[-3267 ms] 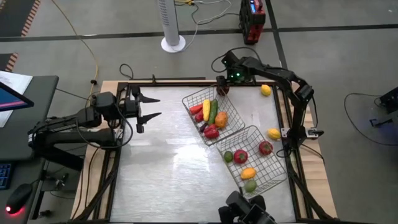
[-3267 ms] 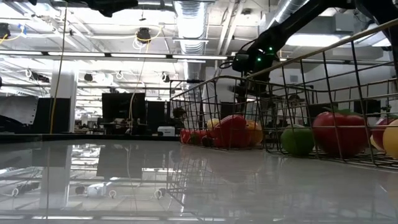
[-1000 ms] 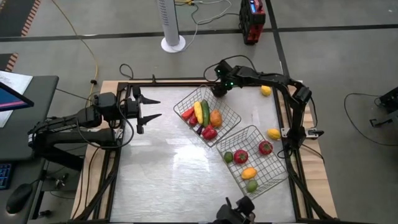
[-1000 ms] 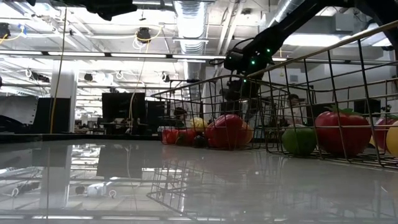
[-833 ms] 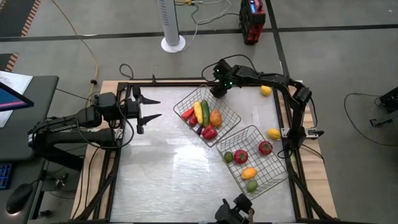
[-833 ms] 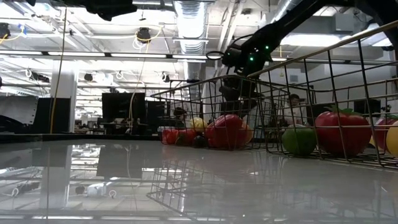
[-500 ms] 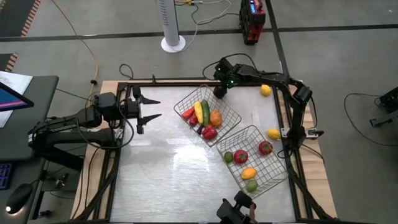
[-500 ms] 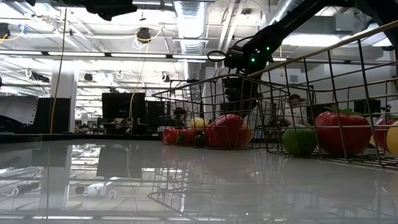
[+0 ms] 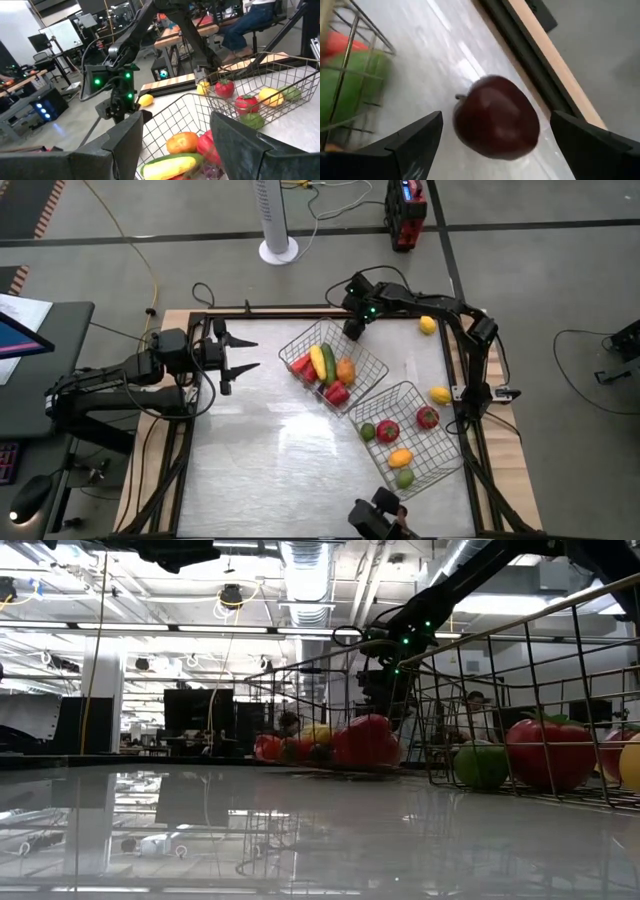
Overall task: Sort produce into baskets
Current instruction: Put the apple into the right wire basket
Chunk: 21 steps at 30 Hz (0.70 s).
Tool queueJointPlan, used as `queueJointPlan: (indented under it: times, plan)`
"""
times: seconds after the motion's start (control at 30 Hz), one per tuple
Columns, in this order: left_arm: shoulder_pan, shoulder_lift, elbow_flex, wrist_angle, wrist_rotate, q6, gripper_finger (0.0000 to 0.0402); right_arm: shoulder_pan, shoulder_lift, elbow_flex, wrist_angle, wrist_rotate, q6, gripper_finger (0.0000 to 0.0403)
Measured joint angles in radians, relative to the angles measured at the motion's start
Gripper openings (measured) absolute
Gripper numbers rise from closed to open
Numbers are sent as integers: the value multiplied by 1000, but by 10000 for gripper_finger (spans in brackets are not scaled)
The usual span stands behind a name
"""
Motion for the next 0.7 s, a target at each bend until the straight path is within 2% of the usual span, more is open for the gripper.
queueJointPlan:
  times: [0.1, 0.3, 0.43, 0.63, 0.7]
  plan:
    - [0, 0, 0, -1, -10, 4, 219, 4, 0, 23, -5, -43, 16, 398]
    - [0, 1, 0, -7, -23, 5, 219, 24, 0, 38, -8, -41, 13, 398]
    - [0, 1, 0, -18, -23, -1, 219, 3, -5, 38, -68, 9, 4, 398]
    - [0, 1, 0, -37, -23, -4, 219, -24, -19, 39, -99, 18, 2, 398]
    - [0, 1, 0, -37, -24, -7, 219, -25, -20, 39, -100, 85, -10, 398]
